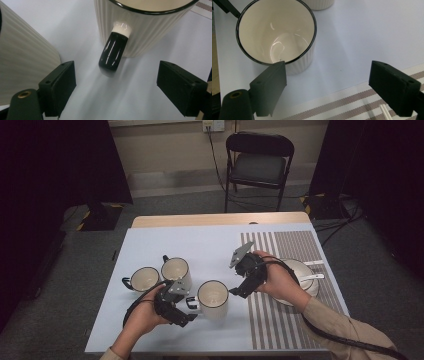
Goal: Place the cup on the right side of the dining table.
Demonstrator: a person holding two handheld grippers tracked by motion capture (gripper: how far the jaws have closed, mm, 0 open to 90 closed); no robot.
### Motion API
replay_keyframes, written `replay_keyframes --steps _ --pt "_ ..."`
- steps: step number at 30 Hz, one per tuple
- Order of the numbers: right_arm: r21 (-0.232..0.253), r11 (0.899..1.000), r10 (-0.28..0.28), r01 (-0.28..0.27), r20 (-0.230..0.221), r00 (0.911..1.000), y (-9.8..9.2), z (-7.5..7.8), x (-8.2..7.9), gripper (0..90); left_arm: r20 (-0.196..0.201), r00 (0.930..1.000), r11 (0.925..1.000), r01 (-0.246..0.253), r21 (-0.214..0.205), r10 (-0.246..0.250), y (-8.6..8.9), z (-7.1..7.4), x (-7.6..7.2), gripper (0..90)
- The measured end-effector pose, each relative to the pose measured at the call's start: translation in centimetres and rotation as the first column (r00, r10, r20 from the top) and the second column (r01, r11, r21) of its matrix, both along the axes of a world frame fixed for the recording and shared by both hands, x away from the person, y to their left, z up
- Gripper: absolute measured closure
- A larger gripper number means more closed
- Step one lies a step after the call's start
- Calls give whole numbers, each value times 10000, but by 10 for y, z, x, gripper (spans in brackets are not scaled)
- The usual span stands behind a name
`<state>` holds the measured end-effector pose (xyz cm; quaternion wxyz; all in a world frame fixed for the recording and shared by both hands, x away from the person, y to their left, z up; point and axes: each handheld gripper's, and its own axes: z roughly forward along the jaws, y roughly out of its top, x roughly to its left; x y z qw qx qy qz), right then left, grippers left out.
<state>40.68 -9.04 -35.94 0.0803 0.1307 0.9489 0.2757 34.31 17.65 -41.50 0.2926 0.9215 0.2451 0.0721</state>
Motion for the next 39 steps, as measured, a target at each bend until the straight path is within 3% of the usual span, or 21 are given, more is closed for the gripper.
replay_keyframes --steps 10,20,27,37,39 --pt "-14 10000 88 -88 -108 9999 11 7 -1 139 174 9998 10000 88 47 -89 -3 -1 1 152" --pt "160 9995 271 -267 -288 9992 22 5 -2 173 335 9994 10000 46 -18 -46 -7 0 2 178" --pt "394 9991 154 -129 -646 9978 26 1 2 264 279 9996 10000 63 -4 -63 -8 -1 3 295" --pt "178 9995 -228 246 -965 9951 30 -7 6 418 637 9980 9999 -8 132 0 -10 0 4 466" --pt "46 9995 -297 302 -805 9963 33 -8 4 454 621 9981 9999 8 143 -17 -10 0 4 525"
